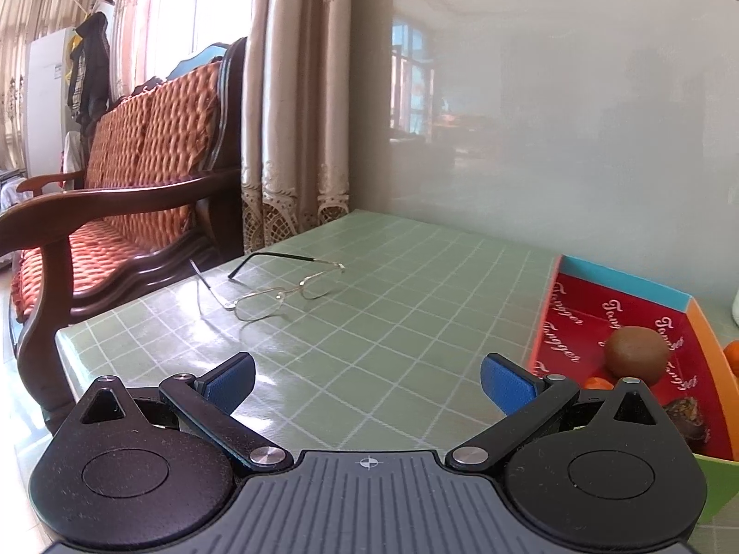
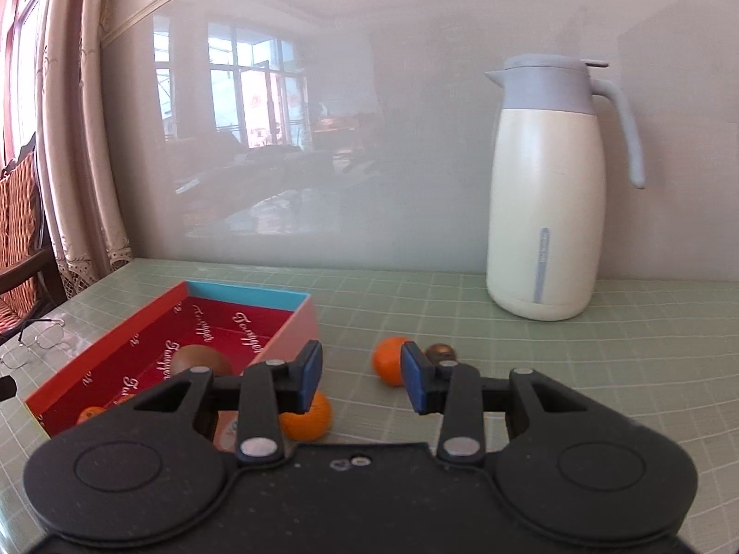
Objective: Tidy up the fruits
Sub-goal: 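Reach to the small tan round fruit and grasp it with the left gripper, then carry the tan fruit into the red box and open the left gripper, then move the right gripper toward the mandarin beside the red box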
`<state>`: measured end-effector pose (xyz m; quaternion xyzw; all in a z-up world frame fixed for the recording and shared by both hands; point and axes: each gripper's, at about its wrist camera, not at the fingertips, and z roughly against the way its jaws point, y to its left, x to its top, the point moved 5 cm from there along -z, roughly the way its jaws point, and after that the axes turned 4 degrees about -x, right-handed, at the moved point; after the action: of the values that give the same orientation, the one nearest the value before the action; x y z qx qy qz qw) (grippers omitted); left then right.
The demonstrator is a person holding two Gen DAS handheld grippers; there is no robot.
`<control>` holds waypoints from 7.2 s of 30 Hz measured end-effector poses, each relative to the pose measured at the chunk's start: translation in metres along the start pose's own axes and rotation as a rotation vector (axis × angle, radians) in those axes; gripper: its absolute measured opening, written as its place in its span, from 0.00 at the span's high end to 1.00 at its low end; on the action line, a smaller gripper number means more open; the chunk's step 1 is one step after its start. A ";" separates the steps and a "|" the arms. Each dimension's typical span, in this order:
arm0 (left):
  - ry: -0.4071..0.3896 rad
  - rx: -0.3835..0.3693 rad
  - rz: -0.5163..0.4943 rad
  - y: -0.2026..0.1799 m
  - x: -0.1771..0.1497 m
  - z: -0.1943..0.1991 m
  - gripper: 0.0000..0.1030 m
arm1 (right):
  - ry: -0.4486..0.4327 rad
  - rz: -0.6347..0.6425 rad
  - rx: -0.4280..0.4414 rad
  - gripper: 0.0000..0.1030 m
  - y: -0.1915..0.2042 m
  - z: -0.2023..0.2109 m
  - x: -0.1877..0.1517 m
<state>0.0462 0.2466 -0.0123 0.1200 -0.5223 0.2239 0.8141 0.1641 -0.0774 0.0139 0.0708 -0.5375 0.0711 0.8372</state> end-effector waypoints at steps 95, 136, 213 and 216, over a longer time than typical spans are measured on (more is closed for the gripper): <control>0.130 -0.501 -0.360 -0.281 -0.059 0.054 0.75 | 0.007 -0.130 -0.322 0.56 -0.213 0.069 -0.029; 0.033 -0.380 -0.232 -0.179 -0.013 0.046 0.75 | 0.038 -0.053 -0.244 0.56 -0.149 0.040 -0.026; -0.024 -0.217 -0.181 -0.153 -0.008 0.030 0.00 | 0.030 -0.051 -0.231 0.40 -0.144 0.041 -0.026; -0.021 -0.217 -0.170 -0.149 -0.008 0.028 0.00 | 0.033 -0.048 -0.226 0.40 -0.140 0.039 -0.026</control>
<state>0.0941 0.1026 -0.0018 0.0777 -0.5399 0.0950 0.8327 0.1463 -0.2230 0.0000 -0.0124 -0.5264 -0.0089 0.8501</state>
